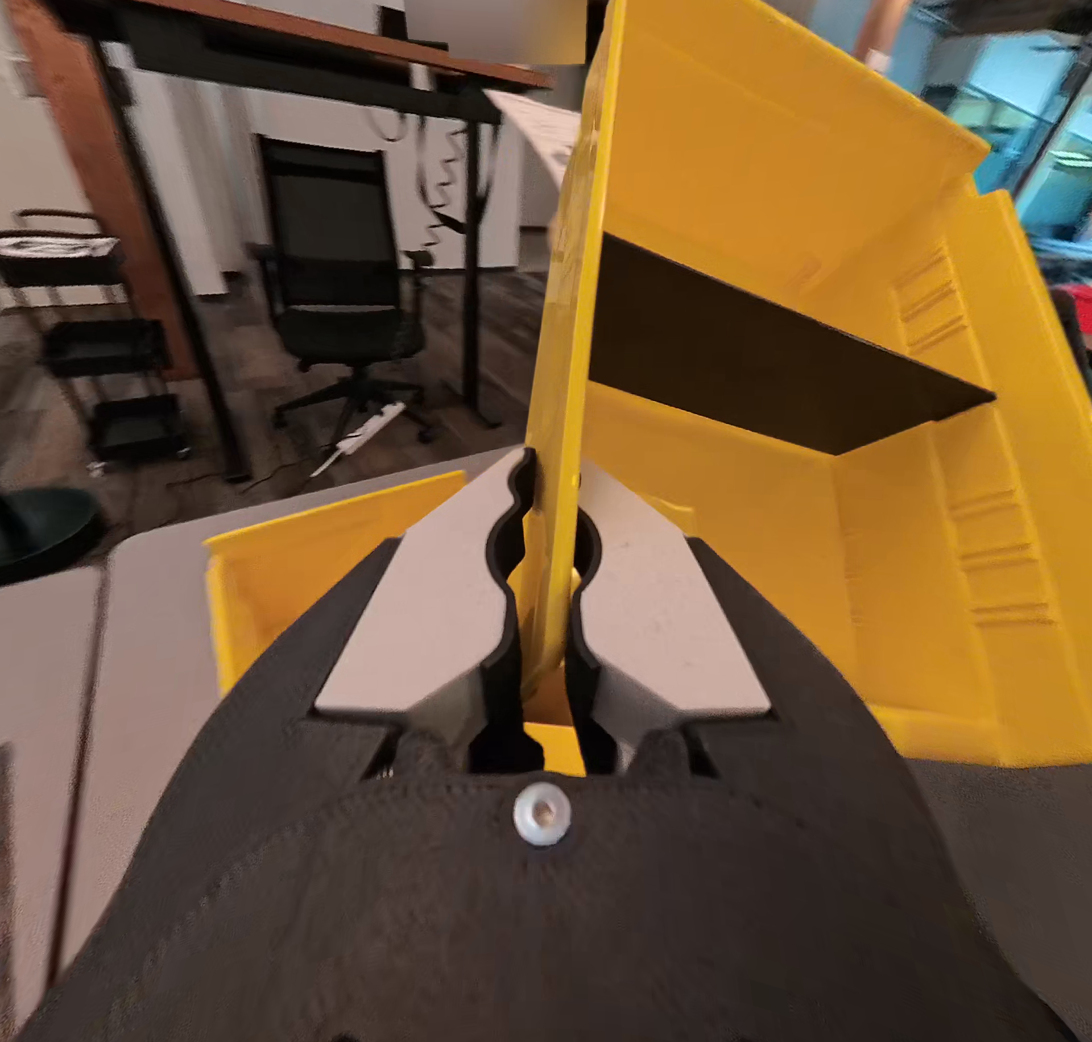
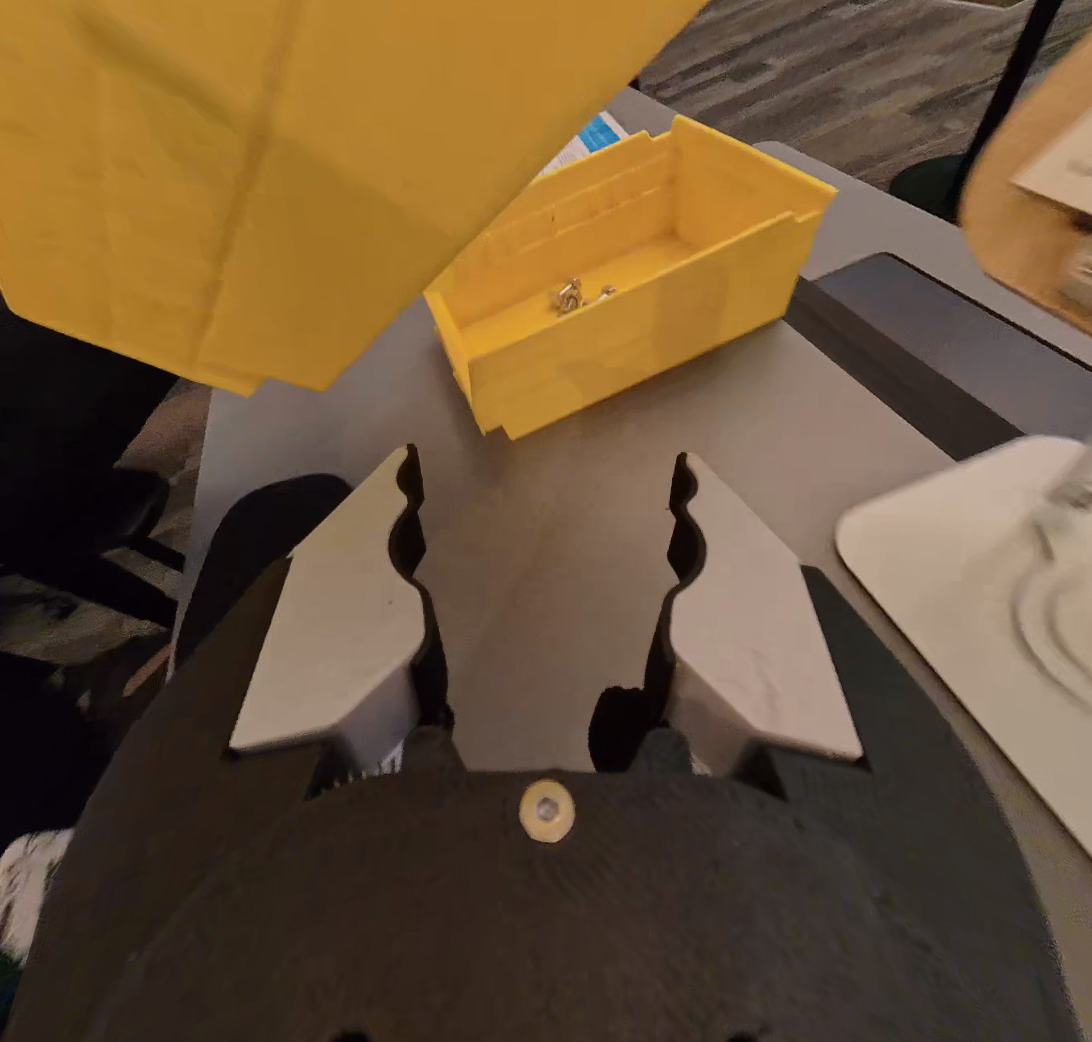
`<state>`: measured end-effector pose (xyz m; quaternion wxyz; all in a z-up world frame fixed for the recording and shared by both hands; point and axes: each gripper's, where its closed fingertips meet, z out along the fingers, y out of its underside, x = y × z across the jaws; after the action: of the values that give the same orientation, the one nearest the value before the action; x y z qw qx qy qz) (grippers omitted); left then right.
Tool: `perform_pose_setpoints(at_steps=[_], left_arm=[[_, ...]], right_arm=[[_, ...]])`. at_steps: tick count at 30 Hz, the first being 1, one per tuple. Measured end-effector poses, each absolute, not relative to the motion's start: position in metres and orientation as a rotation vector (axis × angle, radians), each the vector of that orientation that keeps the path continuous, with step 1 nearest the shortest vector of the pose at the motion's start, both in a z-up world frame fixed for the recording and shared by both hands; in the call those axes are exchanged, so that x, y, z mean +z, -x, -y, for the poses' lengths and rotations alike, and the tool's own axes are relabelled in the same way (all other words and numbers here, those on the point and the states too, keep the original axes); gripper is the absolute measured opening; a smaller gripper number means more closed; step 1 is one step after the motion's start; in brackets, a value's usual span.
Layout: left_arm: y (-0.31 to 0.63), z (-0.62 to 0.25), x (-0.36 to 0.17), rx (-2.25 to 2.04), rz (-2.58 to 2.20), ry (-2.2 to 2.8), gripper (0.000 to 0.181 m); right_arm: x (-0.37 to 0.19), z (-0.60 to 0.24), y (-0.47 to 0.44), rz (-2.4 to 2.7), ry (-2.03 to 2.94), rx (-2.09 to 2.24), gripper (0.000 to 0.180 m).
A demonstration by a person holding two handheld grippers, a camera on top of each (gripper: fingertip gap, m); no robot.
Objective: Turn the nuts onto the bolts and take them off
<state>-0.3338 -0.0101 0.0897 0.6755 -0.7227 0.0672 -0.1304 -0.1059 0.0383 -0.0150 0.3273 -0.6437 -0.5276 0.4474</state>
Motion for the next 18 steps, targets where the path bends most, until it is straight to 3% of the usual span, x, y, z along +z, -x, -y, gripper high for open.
perform_pose_setpoints(at_steps=[5,12,18], left_arm=[[0.222,-0.010,0.087,-0.433,-0.431,1.676,0.003],[0.093,-0.042,0.028,-0.480,-0.717,1.849,0.003],[0.027,-0.079,-0.025,-0.586,-0.723,1.985,0.004]], right_arm=[[-0.013,-0.070,-0.025,1.252,1.809,0.904,0.082],[-0.033,-0.106,-0.213,0.932,2.085,0.474,0.078],[-0.052,-0.097,-0.295,0.695,2.184,0.398,0.082]])
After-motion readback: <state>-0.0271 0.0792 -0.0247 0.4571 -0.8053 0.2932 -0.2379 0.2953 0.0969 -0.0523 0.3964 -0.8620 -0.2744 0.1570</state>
